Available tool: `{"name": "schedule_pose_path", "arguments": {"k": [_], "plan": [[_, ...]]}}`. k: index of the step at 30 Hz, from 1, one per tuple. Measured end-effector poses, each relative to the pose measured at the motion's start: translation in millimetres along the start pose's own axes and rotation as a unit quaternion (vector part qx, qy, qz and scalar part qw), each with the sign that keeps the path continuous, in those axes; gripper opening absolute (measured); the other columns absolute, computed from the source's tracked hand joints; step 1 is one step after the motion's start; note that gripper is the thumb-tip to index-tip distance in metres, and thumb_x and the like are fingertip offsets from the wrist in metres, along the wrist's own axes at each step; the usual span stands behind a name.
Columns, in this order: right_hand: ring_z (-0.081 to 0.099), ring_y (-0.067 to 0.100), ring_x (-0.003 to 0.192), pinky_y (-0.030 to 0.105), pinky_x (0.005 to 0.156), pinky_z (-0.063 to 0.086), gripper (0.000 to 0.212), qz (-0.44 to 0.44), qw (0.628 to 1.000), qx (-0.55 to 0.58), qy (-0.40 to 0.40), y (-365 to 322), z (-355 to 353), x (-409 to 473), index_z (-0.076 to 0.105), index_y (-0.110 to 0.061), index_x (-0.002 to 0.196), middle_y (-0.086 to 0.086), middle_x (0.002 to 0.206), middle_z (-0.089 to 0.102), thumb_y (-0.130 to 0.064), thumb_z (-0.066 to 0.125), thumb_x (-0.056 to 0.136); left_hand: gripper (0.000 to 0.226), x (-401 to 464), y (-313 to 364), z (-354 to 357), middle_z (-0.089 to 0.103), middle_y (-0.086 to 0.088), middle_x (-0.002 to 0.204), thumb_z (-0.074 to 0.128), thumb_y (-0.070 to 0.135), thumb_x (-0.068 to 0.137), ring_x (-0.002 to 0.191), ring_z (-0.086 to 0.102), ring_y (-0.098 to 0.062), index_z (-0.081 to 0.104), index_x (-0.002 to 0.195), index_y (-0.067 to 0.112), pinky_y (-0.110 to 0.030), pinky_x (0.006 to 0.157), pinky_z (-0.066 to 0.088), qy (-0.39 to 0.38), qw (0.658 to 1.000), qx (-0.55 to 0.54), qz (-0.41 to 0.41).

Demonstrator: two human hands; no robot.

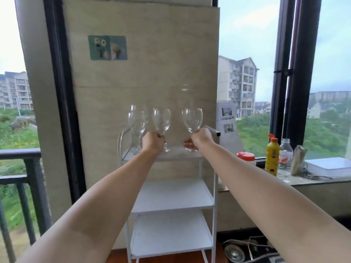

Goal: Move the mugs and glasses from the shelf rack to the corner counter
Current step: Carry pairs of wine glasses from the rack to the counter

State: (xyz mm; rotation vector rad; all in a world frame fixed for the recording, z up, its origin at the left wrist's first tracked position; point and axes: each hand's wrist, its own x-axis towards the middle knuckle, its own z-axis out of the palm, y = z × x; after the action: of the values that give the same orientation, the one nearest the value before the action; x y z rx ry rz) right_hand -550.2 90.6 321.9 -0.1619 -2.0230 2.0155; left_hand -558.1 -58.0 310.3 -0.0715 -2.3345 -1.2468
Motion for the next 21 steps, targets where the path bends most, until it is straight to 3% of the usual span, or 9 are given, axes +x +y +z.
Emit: {"name": "schedule_pose_path", "arguments": {"k": [3, 6, 8, 12, 15, 21], "plan": [[0.063, 0.024, 0.049, 0.041, 0.069, 0.059, 0.031, -0.017, 1.0, 0.008, 0.003, -10.8, 0.3, -14.8, 0.053, 0.01, 0.12, 0.015, 0.07, 0.064, 0.01, 0.039, 0.092, 0.022, -4.8, 6.3, -4.6, 0.073, -0.019, 0.089, 0.055, 0.008, 0.088, 0.077, 0.062, -0.028, 0.073, 0.084, -0.003, -0.026, 0.068, 0.042, 0.004, 0.999, -0.04, 0.021], [0.061, 0.017, 0.038, 0.029, 0.048, 0.057, 0.03, -0.036, 0.999, 0.006, 0.009, -21.8, -2.4, -34.0, 0.053, 0.01, 0.12, 0.014, 0.068, 0.063, 0.009, 0.04, 0.093, 0.022, -13.6, 18.3, -10.0, 0.073, -0.02, 0.09, 0.056, 0.01, 0.088, 0.07, 0.058, -0.026, 0.073, 0.084, -0.003, -0.023, 0.062, 0.037, 0.008, 0.997, -0.061, 0.045], [0.062, 0.016, 0.037, 0.026, 0.041, 0.056, 0.028, -0.051, 0.998, 0.018, 0.011, -27.2, -5.9, -48.5, 0.053, 0.011, 0.118, 0.016, 0.072, 0.063, 0.008, 0.041, 0.093, 0.022, -23.0, 27.4, -12.7, 0.073, -0.02, 0.088, 0.057, 0.012, 0.089, 0.063, 0.054, -0.024, 0.073, 0.084, -0.002, -0.021, 0.057, 0.034, 0.011, 0.996, -0.069, 0.063], [0.065, 0.019, 0.047, 0.029, 0.044, 0.056, 0.017, -0.088, 0.995, 0.029, 0.028, -32.4, -23.9, -75.7, 0.057, 0.007, 0.102, 0.016, 0.072, 0.065, 0.007, 0.043, 0.093, 0.023, -50.3, 48.0, -10.3, 0.072, -0.022, 0.087, 0.057, 0.014, 0.091, 0.051, 0.048, -0.016, 0.073, 0.083, -0.001, -0.022, 0.057, 0.035, -0.005, 0.991, -0.091, 0.097], [0.064, 0.016, 0.04, 0.025, 0.039, 0.053, 0.015, -0.111, 0.991, 0.037, 0.069, -35.7, -46.2, -93.3, 0.054, 0.0, 0.082, 0.014, 0.067, 0.063, 0.005, 0.045, 0.093, 0.022, -73.2, 67.1, -3.7, 0.073, -0.017, 0.086, 0.056, 0.014, 0.091, 0.074, 0.064, -0.032, 0.072, 0.083, 0.0, -0.022, 0.062, 0.036, -0.013, 0.986, -0.124, 0.112], [0.067, 0.02, 0.059, 0.036, 0.055, 0.06, 0.019, -0.146, 0.974, 0.022, 0.171, -30.3, -136.2, -152.6, 0.055, -0.005, 0.076, 0.012, 0.08, 0.063, -0.008, 0.052, 0.095, 0.018, -140.3, 111.1, 25.3, 0.072, -0.012, 0.086, 0.055, 0.012, 0.091, 0.06, 0.052, -0.013, 0.07, 0.086, 0.004, -0.021, 0.056, 0.041, -0.055, 0.972, -0.174, 0.146]]}}
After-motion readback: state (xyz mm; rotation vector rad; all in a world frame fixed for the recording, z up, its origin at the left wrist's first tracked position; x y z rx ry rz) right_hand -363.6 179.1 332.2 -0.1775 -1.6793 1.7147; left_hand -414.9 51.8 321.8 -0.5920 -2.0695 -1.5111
